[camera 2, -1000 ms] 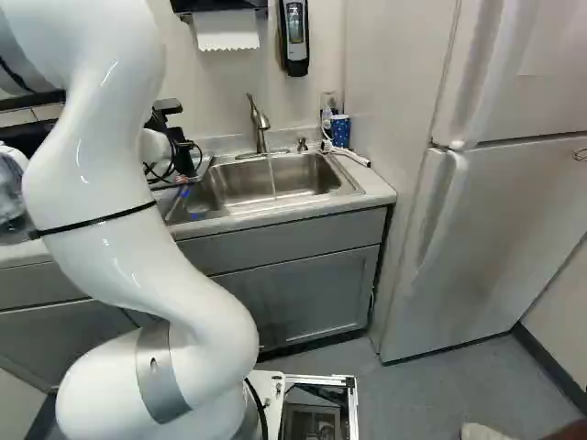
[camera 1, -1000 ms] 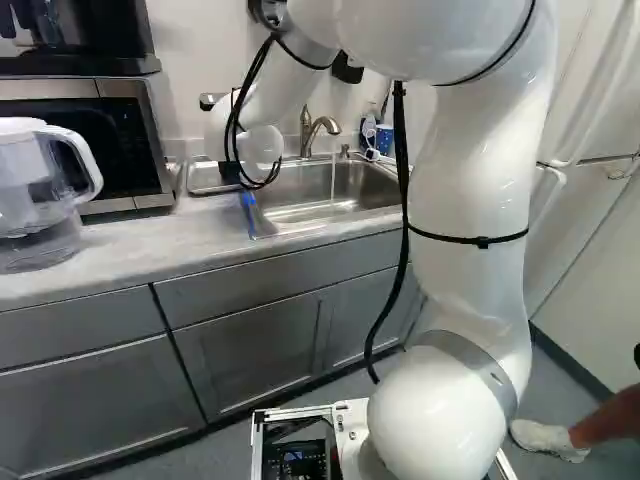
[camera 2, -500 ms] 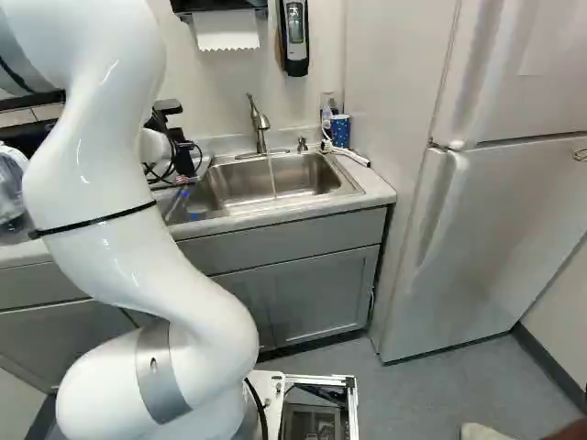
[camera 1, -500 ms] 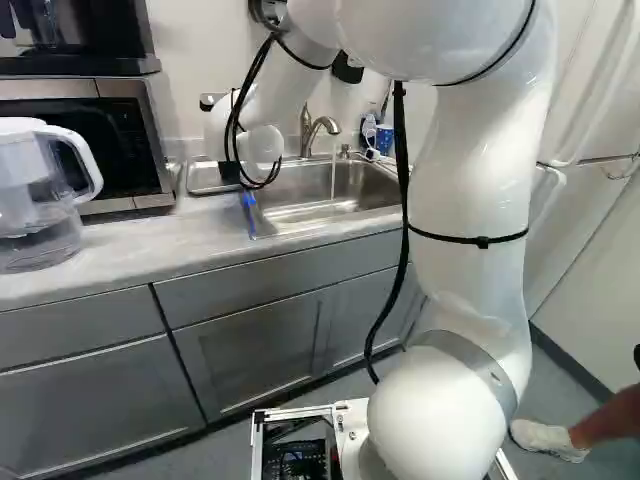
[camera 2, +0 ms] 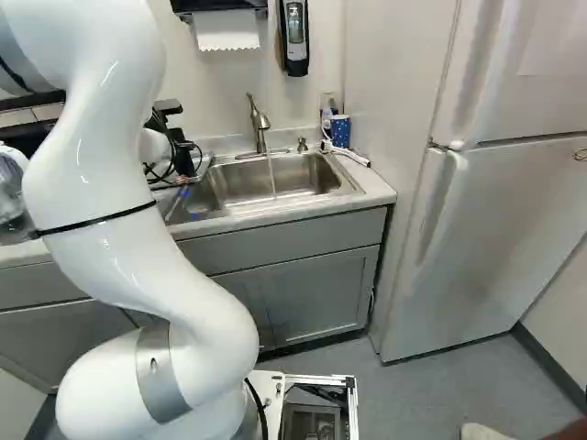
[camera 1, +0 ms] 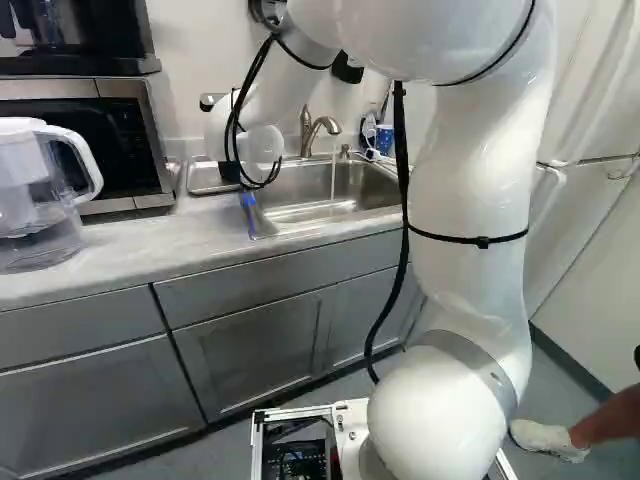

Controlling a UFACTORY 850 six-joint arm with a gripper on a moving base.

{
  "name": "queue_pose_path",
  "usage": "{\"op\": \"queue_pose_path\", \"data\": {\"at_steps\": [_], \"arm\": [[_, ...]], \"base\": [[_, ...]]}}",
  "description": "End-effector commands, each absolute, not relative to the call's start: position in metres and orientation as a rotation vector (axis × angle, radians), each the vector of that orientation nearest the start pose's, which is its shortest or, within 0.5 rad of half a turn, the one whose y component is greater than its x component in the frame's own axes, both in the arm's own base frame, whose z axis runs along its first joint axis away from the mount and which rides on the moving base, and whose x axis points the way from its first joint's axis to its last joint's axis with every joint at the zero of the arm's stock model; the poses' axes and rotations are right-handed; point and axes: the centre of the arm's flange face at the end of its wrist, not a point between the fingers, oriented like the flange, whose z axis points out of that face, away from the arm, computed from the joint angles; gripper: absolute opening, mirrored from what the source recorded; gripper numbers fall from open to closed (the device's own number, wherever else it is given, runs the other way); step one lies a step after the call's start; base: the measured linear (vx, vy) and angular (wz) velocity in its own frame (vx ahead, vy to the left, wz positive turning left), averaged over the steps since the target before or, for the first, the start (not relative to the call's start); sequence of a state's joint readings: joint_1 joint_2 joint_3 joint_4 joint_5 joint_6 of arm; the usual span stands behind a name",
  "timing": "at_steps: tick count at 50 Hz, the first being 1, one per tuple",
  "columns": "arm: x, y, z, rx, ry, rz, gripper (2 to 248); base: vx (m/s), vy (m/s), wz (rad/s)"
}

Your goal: Rinse the cup and place it in the tray

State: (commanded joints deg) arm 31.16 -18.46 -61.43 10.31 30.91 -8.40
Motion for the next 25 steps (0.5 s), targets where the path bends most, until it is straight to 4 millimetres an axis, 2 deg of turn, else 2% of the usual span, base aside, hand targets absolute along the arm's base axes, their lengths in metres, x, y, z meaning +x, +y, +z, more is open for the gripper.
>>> {"op": "queue_pose_path", "data": {"at_steps": [1,2,6,7,12,13,17,18,25], "arm": [[0.5259,0.3083,0.499,-2.268,-0.539,-1.702,123],[0.5259,0.3083,0.499,-2.268,-0.539,-1.702,142],[0.5259,0.3083,0.499,-2.268,-0.539,-1.702,142],[0.5259,0.3083,0.499,-2.268,-0.539,-1.702,175],[0.5259,0.3083,0.499,-2.268,-0.539,-1.702,175],[0.5259,0.3083,0.499,-2.268,-0.539,-1.702,210],[0.5259,0.3083,0.499,-2.268,-0.539,-1.702,210],[0.5259,0.3083,0.499,-2.268,-0.539,-1.702,245],[0.5259,0.3083,0.499,-2.268,-0.539,-1.702,247]], "base": [[0.0,0.0,0.0],[0.0,0.0,0.0],[0.0,0.0,0.0],[0.0,0.0,0.0],[0.0,0.0,0.0],[0.0,0.0,0.0],[0.0,0.0,0.0],[0.0,0.0,0.0],[0.0,0.0,0.0]]}}
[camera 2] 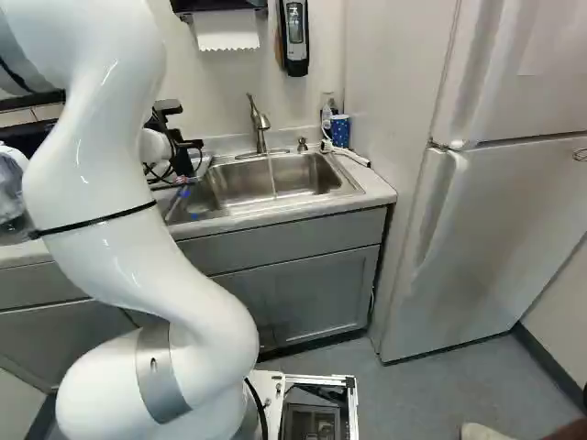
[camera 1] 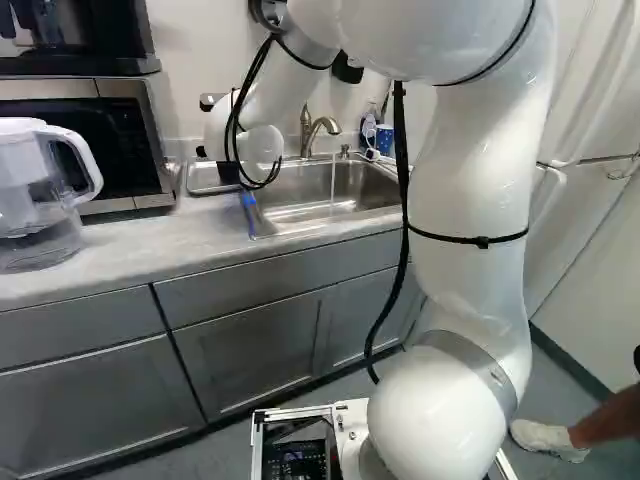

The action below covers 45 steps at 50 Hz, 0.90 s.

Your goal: Rinse the cup and place it in the tray

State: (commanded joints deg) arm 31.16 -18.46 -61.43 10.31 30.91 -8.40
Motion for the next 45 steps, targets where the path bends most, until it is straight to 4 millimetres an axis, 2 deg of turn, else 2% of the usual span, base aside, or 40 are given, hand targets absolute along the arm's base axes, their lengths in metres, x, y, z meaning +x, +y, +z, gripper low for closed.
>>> {"op": "queue_pose_path", "data": {"at_steps": [45], "arm": [[0.521,0.306,0.541,-2.223,-0.526,-1.736,247]], "base": [[0.0,0.0,0.0]]}}
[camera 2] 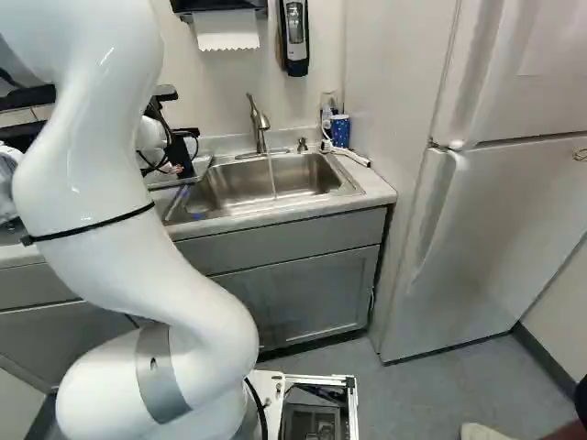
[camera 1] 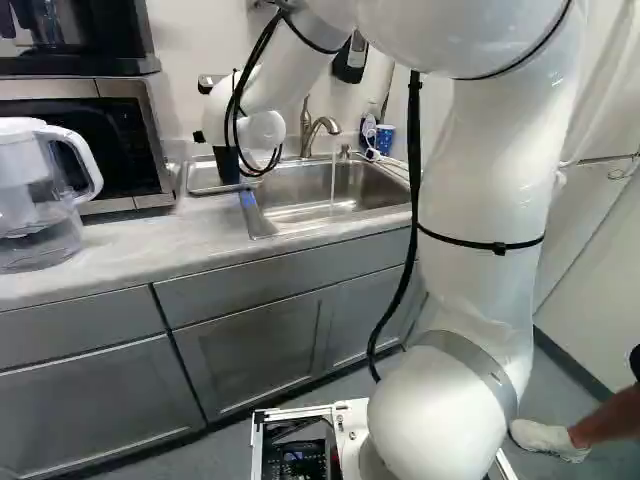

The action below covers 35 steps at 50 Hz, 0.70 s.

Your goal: Rinse the cup and place it in the tray

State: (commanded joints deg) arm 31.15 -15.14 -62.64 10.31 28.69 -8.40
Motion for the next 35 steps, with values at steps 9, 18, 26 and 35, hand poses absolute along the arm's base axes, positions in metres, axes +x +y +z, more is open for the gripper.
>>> {"op": "queue_pose_path", "data": {"at_steps": [9,18,26,35], "arm": [[0.52,0.305,0.55,-2.221,-0.527,-1.734,247],[0.518,0.305,0.559,-2.219,-0.527,-1.731,247],[0.517,0.302,0.567,-2.214,-0.523,-1.737,247],[0.516,0.297,0.576,-2.209,-0.515,-1.746,247]], "base": [[0.0,0.0,0.0],[0.0,0.0,0.0],[0.0,0.0,0.0],[0.0,0.0,0.0]]}}
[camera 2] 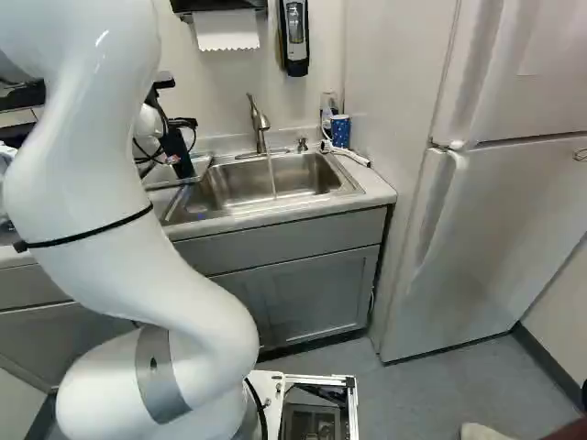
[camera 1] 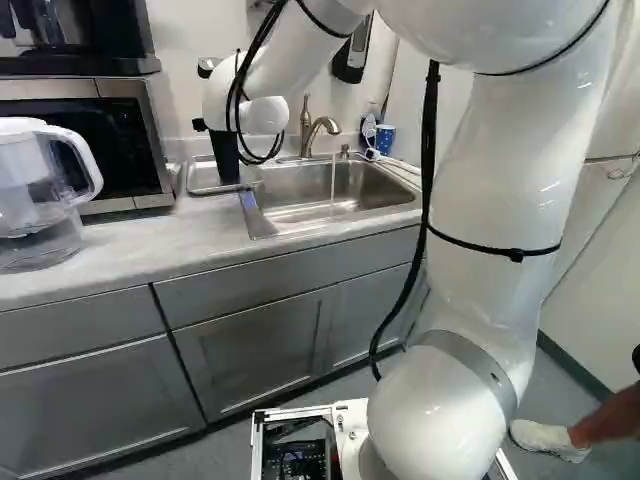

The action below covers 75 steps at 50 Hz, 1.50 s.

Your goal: Rinse the cup and place it in the tray

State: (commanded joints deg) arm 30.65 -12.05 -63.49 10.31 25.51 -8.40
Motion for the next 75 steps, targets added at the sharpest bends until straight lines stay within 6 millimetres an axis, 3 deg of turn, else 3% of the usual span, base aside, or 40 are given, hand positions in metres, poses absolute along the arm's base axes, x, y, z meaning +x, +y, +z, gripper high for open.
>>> {"op": "queue_pose_path", "data": {"at_steps": [14,42,75], "arm": [[0.513,0.285,0.591,-2.202,-0.494,-1.767,247],[0.508,0.24,0.623,-2.197,-0.414,-1.842,247],[0.518,0.188,0.655,-2.226,-0.316,-1.902,247]], "base": [[0.0,0.0,0.0],[0.0,0.0,0.0],[0.0,0.0,0.0]]}}
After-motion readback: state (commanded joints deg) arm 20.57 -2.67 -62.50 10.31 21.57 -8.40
